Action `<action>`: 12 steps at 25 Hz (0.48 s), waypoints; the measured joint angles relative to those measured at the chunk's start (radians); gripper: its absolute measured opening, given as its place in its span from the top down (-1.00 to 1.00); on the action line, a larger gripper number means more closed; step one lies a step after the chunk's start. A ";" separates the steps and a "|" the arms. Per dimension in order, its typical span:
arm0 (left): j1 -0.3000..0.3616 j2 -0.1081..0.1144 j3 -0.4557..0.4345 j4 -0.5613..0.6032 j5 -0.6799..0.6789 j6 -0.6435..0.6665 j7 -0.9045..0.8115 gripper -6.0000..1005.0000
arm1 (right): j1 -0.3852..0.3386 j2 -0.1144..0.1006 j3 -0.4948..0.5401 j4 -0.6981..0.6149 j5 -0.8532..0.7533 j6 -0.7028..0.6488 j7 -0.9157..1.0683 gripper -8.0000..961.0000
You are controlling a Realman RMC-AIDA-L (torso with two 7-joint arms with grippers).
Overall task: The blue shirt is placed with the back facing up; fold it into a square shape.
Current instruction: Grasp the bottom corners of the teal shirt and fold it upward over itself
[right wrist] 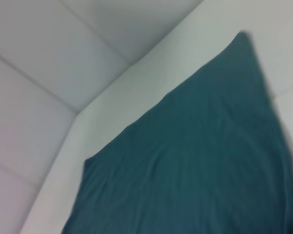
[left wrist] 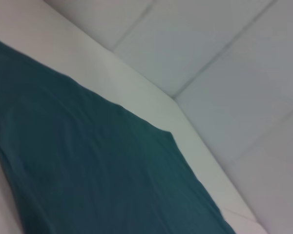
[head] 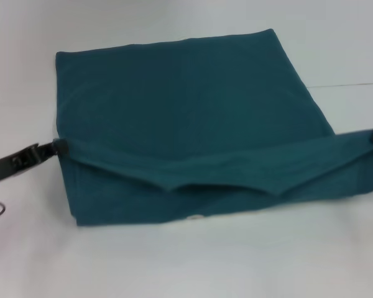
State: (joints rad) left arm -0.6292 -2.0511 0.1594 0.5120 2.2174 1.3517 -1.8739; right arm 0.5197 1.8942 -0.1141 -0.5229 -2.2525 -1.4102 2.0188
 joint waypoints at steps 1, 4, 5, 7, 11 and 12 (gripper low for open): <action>-0.015 0.000 0.000 -0.011 0.000 -0.037 0.000 0.95 | 0.016 0.000 -0.001 0.011 0.001 0.038 0.001 0.90; -0.049 -0.007 0.000 -0.027 -0.006 -0.124 0.005 0.95 | 0.055 -0.001 -0.004 0.036 0.003 0.127 0.000 0.90; -0.059 -0.010 0.000 -0.030 -0.013 -0.149 0.011 0.95 | 0.071 0.001 -0.010 0.043 0.003 0.161 -0.003 0.90; -0.077 -0.015 0.000 -0.041 -0.035 -0.191 0.032 0.94 | 0.095 0.006 -0.026 0.055 0.003 0.218 -0.007 0.90; -0.110 -0.018 0.001 -0.078 -0.088 -0.265 0.090 0.94 | 0.142 0.018 -0.062 0.083 0.004 0.360 -0.019 0.90; -0.121 -0.019 0.001 -0.091 -0.097 -0.298 0.111 0.94 | 0.153 0.021 -0.068 0.091 0.004 0.390 -0.029 0.90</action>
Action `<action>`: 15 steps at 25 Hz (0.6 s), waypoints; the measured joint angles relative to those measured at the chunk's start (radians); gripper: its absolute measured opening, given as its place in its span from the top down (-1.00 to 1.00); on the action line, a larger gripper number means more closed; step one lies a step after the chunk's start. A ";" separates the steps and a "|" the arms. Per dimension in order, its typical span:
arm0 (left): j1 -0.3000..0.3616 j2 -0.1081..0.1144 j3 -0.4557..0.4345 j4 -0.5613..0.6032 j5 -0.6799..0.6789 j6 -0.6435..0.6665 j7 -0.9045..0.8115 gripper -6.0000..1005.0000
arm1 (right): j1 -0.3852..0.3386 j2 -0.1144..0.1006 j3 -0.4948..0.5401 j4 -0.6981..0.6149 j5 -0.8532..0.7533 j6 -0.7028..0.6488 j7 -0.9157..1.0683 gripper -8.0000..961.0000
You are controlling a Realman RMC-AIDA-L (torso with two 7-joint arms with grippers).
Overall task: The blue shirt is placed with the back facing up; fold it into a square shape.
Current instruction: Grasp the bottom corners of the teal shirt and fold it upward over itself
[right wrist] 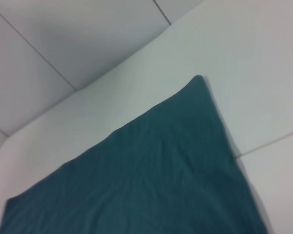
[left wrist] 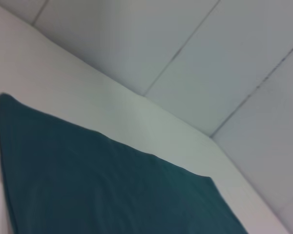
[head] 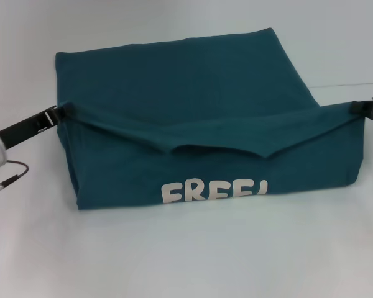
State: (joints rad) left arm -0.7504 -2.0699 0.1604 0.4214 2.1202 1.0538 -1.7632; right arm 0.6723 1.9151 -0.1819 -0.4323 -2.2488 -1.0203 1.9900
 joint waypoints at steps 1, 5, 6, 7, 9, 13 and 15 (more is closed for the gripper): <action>-0.010 -0.001 0.000 -0.011 -0.002 -0.023 0.012 0.94 | 0.011 0.003 -0.005 0.009 0.000 0.032 -0.014 0.90; -0.049 -0.008 0.000 -0.046 -0.008 -0.123 0.067 0.95 | 0.050 0.016 -0.009 0.034 0.000 0.129 -0.064 0.90; -0.056 -0.012 0.000 -0.049 -0.017 -0.140 0.083 0.95 | 0.059 0.020 -0.010 0.035 0.001 0.153 -0.076 0.90; -0.061 -0.017 0.000 -0.051 -0.029 -0.154 0.097 0.95 | 0.066 0.024 -0.011 0.035 0.003 0.170 -0.084 0.90; -0.070 -0.024 0.000 -0.053 -0.056 -0.176 0.122 0.95 | 0.081 0.030 -0.013 0.037 0.013 0.209 -0.108 0.90; -0.079 -0.029 0.000 -0.056 -0.111 -0.210 0.165 0.94 | 0.102 0.035 -0.021 0.045 0.034 0.263 -0.153 0.90; -0.085 -0.030 0.001 -0.057 -0.130 -0.227 0.178 0.94 | 0.110 0.037 -0.032 0.045 0.045 0.284 -0.160 0.90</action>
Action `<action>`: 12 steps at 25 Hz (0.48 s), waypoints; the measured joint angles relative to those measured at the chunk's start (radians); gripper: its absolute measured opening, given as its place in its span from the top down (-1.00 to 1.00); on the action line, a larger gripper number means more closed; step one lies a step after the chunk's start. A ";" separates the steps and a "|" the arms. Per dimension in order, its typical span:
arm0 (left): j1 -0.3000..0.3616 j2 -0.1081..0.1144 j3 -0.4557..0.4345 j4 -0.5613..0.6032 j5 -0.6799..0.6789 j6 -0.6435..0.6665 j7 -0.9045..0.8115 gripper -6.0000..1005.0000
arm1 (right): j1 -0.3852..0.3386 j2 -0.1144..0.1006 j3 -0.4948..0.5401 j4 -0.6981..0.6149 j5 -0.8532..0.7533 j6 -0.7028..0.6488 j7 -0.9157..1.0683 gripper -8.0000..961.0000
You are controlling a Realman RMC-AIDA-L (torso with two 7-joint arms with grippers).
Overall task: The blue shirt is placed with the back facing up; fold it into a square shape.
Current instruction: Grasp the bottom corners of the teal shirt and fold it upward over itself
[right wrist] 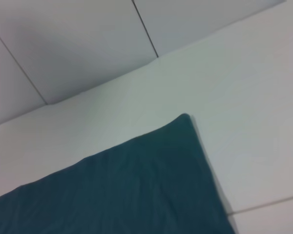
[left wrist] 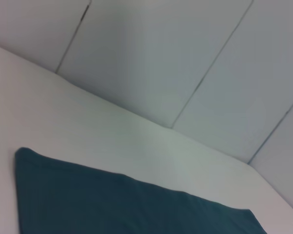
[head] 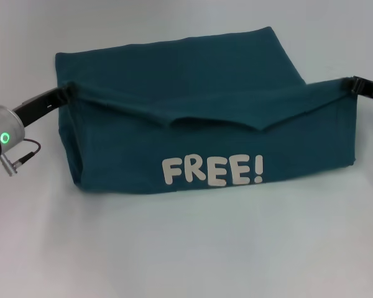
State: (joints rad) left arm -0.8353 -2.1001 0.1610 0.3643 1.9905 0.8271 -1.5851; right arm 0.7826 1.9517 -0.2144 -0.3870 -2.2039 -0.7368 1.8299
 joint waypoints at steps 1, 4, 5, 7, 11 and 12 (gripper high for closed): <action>-0.002 0.000 0.000 0.000 -0.006 -0.007 0.003 0.94 | 0.003 0.000 -0.006 0.000 0.008 0.009 -0.002 0.90; -0.009 -0.001 0.000 -0.004 -0.051 -0.022 0.038 0.94 | 0.008 0.000 -0.027 0.000 0.041 0.035 -0.009 0.90; -0.011 -0.002 0.000 -0.005 -0.070 -0.026 0.053 0.94 | 0.010 0.000 -0.039 0.001 0.055 0.046 -0.012 0.90; -0.017 -0.004 0.000 -0.010 -0.096 -0.037 0.079 0.94 | 0.013 -0.001 -0.063 0.001 0.077 0.065 -0.017 0.90; -0.027 -0.005 0.001 -0.035 -0.105 -0.070 0.111 0.94 | 0.021 0.004 -0.092 0.009 0.101 0.104 -0.036 0.90; -0.027 -0.007 0.001 -0.041 -0.108 -0.081 0.124 0.94 | 0.025 0.008 -0.094 0.016 0.107 0.121 -0.048 0.90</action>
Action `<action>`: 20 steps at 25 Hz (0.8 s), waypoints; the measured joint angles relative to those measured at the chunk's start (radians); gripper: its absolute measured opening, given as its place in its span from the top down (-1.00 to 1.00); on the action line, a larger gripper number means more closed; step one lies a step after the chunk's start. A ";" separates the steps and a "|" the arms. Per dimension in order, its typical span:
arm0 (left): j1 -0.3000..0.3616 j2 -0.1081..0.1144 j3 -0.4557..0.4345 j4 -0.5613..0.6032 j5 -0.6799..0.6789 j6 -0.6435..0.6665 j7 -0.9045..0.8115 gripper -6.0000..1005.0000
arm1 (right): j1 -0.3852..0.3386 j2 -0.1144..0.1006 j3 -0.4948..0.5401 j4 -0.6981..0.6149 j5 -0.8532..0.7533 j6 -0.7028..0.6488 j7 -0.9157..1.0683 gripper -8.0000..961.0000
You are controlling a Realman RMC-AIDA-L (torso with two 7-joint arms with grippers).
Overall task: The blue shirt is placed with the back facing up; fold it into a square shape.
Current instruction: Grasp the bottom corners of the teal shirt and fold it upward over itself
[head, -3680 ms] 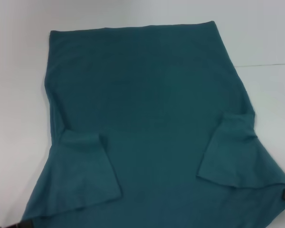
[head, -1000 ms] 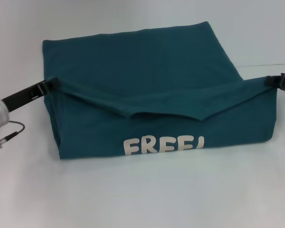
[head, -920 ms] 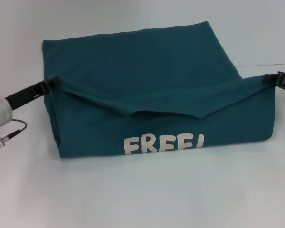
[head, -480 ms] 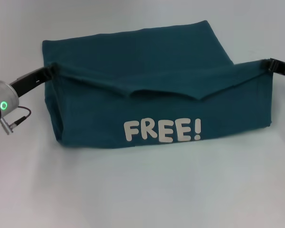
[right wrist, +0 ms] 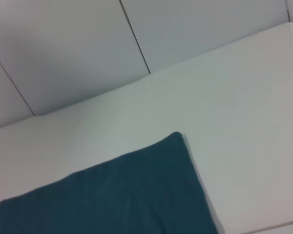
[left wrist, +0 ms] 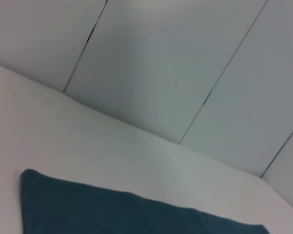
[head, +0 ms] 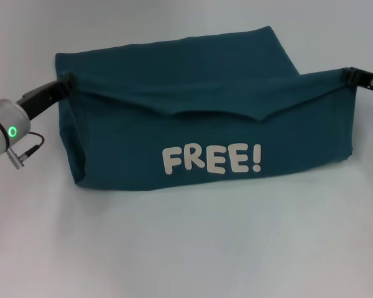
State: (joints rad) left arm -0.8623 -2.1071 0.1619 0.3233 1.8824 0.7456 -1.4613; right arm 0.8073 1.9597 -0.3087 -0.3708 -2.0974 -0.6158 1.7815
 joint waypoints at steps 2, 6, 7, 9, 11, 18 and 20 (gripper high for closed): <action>0.000 -0.003 0.000 -0.005 -0.002 -0.013 0.011 0.94 | 0.007 0.007 -0.002 0.017 0.009 0.031 -0.025 0.90; 0.000 -0.009 -0.006 -0.015 -0.006 -0.045 0.044 0.95 | 0.018 0.024 -0.002 0.046 0.060 0.091 -0.115 0.90; 0.000 -0.011 -0.008 -0.017 -0.012 -0.053 0.054 0.95 | 0.020 0.029 -0.002 0.049 0.076 0.102 -0.136 0.90; 0.003 -0.018 -0.008 -0.018 -0.031 -0.060 0.076 0.95 | 0.025 0.041 -0.003 0.052 0.101 0.122 -0.176 0.90; 0.007 -0.023 -0.009 -0.019 -0.050 -0.064 0.097 0.95 | 0.027 0.048 -0.003 0.052 0.119 0.136 -0.205 0.90; 0.012 -0.023 -0.012 -0.028 -0.057 -0.067 0.105 0.94 | 0.040 0.038 -0.007 0.066 0.150 0.134 -0.227 0.90; 0.016 -0.024 -0.012 -0.028 -0.062 -0.067 0.106 0.94 | 0.049 0.032 -0.017 0.071 0.150 0.135 -0.224 0.90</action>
State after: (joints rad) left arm -0.8468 -2.1314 0.1497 0.2953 1.8207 0.6785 -1.3555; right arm 0.8560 1.9916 -0.3261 -0.3001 -1.9470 -0.4809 1.5580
